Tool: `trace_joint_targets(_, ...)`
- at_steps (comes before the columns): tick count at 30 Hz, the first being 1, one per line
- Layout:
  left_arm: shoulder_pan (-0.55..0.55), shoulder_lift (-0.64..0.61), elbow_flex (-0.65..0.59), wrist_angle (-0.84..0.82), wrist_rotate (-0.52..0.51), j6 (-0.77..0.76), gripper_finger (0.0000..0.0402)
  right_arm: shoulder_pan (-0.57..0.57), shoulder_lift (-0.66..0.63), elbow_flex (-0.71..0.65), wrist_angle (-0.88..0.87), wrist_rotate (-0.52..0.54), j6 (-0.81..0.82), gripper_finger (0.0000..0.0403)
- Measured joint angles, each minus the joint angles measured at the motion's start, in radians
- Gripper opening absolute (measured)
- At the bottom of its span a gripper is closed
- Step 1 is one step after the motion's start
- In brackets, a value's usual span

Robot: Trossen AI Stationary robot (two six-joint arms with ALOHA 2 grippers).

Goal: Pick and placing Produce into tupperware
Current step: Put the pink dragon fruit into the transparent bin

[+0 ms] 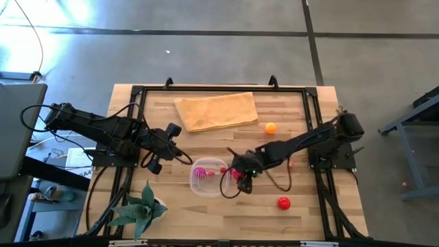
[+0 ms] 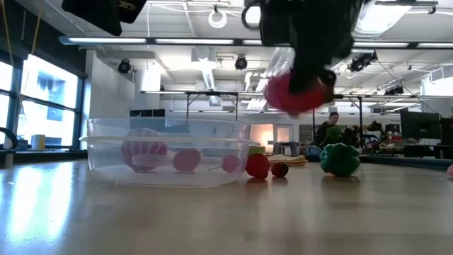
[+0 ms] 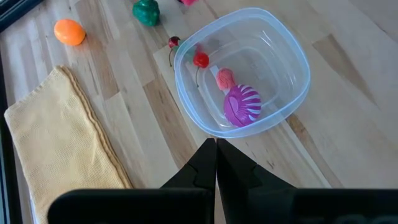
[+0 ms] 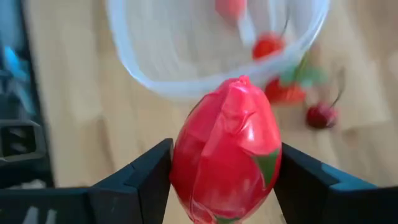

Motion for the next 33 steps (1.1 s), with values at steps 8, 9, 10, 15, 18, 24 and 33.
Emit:
trace_joint_targets(8, 0.0, 0.0, 0.0, 0.0, 0.0, 0.0, 0.0003, -0.049, -0.087, 0.014, 0.266, -0.004, -0.09, 0.022)
trace_joint_targets(9, 0.0, 0.0, 0.0, 0.0, 0.0, 0.0, 0.0003, -0.06, -0.073, 0.033, 0.258, -0.012, -0.111, 0.022)
trace_joint_targets(10, 0.0, 0.0, 0.0, 0.0, 0.0, 0.0, 0.0003, -0.07, -0.052, 0.057, 0.252, -0.017, -0.137, 0.022)
trace_joint_targets(15, 0.0, 0.0, 0.0, 0.0, 0.0, 0.0, 0.0003, -0.081, 0.087, 0.221, 0.152, -0.075, -0.265, 0.0219)
trace_joint_targets(18, 0.0, 0.0, 0.0, 0.0, 0.0, 0.0, 0.0003, -0.072, 0.175, 0.335, 0.07, -0.1, -0.333, 0.0219)
trace_joint_targets(24, 0.0, 0.0, 0.0, 0.0, 0.0, 0.0, 0.0003, -0.045, 0.333, 0.506, -0.08, -0.128, -0.442, 0.0219)
trace_joint_targets(33, 0.0, 0.0, 0.0, 0.0, 0.0, 0.0, 0.0003, -0.034, 0.473, 0.543, -0.133, -0.133, -0.495, 0.0219)
